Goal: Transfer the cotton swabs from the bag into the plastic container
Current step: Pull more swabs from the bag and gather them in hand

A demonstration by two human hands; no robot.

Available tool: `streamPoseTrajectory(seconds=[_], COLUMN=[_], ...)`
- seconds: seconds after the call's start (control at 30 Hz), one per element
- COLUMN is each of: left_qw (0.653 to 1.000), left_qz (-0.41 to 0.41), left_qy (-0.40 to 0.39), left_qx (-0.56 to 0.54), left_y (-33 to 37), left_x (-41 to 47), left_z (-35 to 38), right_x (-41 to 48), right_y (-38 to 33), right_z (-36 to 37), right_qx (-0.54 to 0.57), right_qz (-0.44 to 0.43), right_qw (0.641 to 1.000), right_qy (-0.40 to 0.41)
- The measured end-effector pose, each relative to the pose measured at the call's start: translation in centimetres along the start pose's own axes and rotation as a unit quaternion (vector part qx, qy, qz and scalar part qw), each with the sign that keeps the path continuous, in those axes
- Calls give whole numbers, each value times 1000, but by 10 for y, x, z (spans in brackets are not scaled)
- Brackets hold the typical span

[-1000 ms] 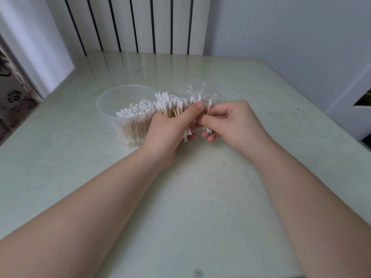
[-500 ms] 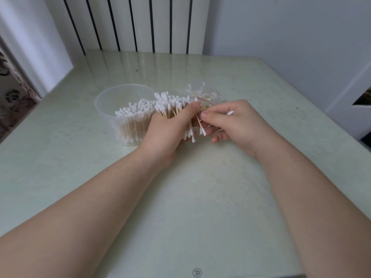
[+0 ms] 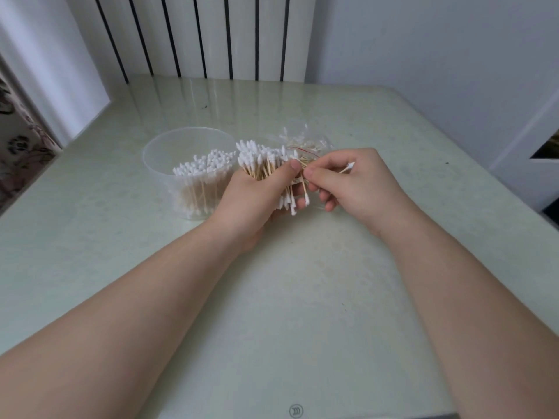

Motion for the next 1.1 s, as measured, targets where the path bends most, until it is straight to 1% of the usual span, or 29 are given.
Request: streamPoseTrajectory(seconds=[0.07, 0.13, 0.2, 0.3, 0.43, 0.5, 0.57, 0.63, 0.7, 0.83, 1.0, 1.1], left_qw=[999, 998, 997, 997, 997, 998, 998, 997, 997, 997, 996, 999], left_qz=[-18, -39, -48, -51, -43, -41, -45, -50, -52, -42, -32, -11], left_qy=[-4, -13, -12, -8, 8, 8, 15, 27, 31, 18, 70, 40], left_qx=[-27, -49, -54, -55, -56, -50, -45, -53, -54, -57, -50, -30], left_y=[0, 0, -1, -2, -3, -3, -3, -4, -4, -1, 3, 2], left_x=[0, 0, 1, 2, 3, 3, 1, 1, 2, -1, 0, -1], left_z=[-1, -1, -2, -2, -3, -3, -3, -3, -2, 2, 4, 3], right_x=[-1, -1, -2, -3, -3, -1, 1, 4, 4, 0, -4, -6], right_y=[1, 2, 3, 2, 2, 2, 1, 2, 2, 1, -1, -4], right_z=[3, 6, 7, 6, 5, 4, -2, -6, -7, -2, -1, 2], right_qx=[-15, -63, -111, -141, -154, -157, -146, -111, -79, -79, -65, -40], right_qz=[-8, -21, -40, -53, -51, -44, -32, -14, -4, -3, -17, -17], right_qw=[1000, 997, 992, 987, 985, 982, 981, 985, 990, 994, 996, 998], right_qy=[13, 30, 47, 62, 66, 90, 121, 133, 119, 71, 55, 39])
Point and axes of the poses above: each hand's wrist, its own x-axis towards the middle knuckle, its own z-axis out of the palm, y = z × x, the point moved 1 cm from there along x, towards the middle knuckle, and after that the axes turned 6 degrees about -y, right-handed, at the moved point
